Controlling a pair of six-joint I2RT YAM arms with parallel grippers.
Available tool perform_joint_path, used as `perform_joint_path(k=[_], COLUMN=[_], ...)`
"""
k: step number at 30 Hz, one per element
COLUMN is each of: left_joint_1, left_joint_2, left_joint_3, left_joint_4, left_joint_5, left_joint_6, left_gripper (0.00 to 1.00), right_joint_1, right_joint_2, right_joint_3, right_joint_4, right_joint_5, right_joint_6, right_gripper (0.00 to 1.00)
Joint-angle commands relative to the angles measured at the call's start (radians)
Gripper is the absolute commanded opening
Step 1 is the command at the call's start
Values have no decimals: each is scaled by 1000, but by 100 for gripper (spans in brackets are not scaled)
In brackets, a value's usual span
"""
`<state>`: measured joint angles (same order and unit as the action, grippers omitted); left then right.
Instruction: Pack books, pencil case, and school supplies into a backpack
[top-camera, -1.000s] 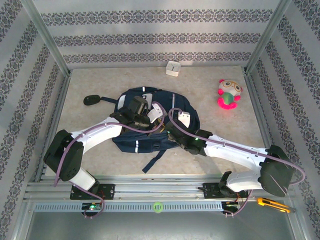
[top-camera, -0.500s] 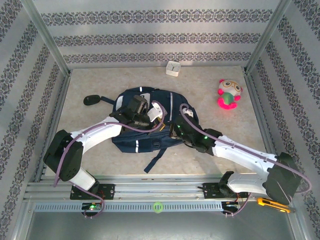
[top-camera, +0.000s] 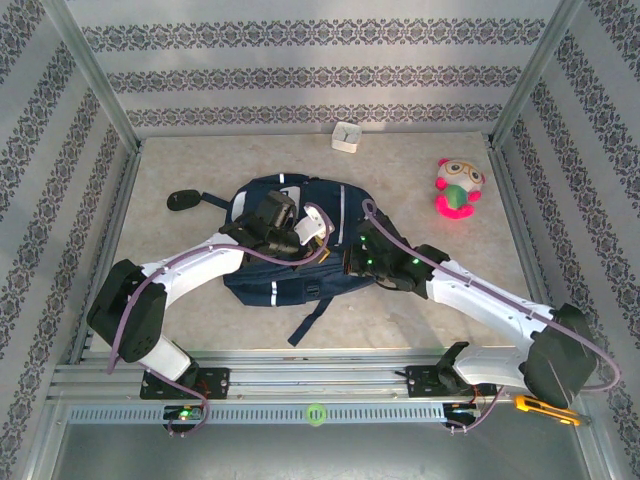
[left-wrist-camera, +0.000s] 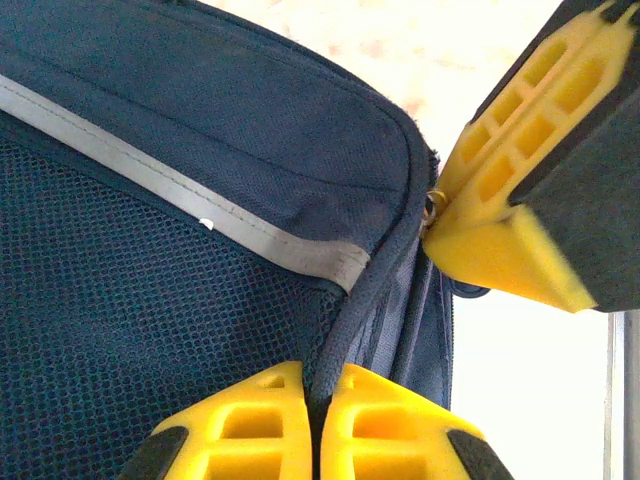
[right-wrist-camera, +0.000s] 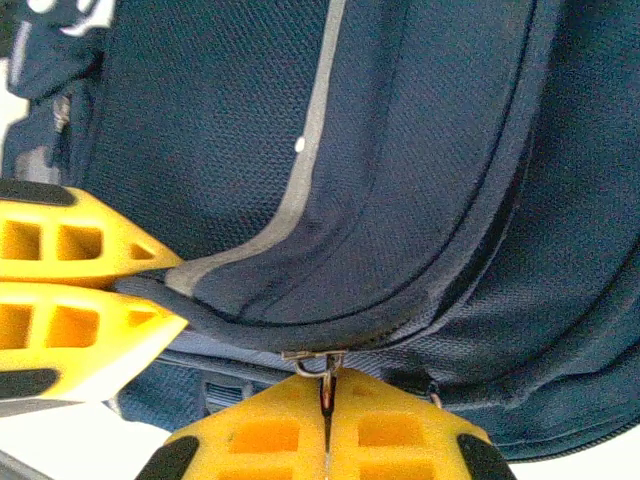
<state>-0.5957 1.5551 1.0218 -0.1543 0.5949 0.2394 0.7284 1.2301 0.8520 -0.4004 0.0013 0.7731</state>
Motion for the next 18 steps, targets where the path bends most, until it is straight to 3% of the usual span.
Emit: perform_joint_path(k=[1,5,8,18], left_joint_1=[7,6,7,6], left_joint_2=[-14,-16,-14,-23], left_joint_3=[29,30,29,28], left_joint_4=[-42,-36,-30,-23], left_joint_5=[-4,2,7,13], left_joint_6=[3,-5,-11,-14], left_gripper=[0,0,0,0], right_joint_1=[-14,-10,-4,39], right_joint_2=[26,22,17,39], right_joint_3=[15,-6,-28,-39], right_joint_4=[-38,33,82,117], right_joint_5=[76,112,130,203], right_joint_6=[-70,-71,-59,-27], right_gripper=[0,2,9,19])
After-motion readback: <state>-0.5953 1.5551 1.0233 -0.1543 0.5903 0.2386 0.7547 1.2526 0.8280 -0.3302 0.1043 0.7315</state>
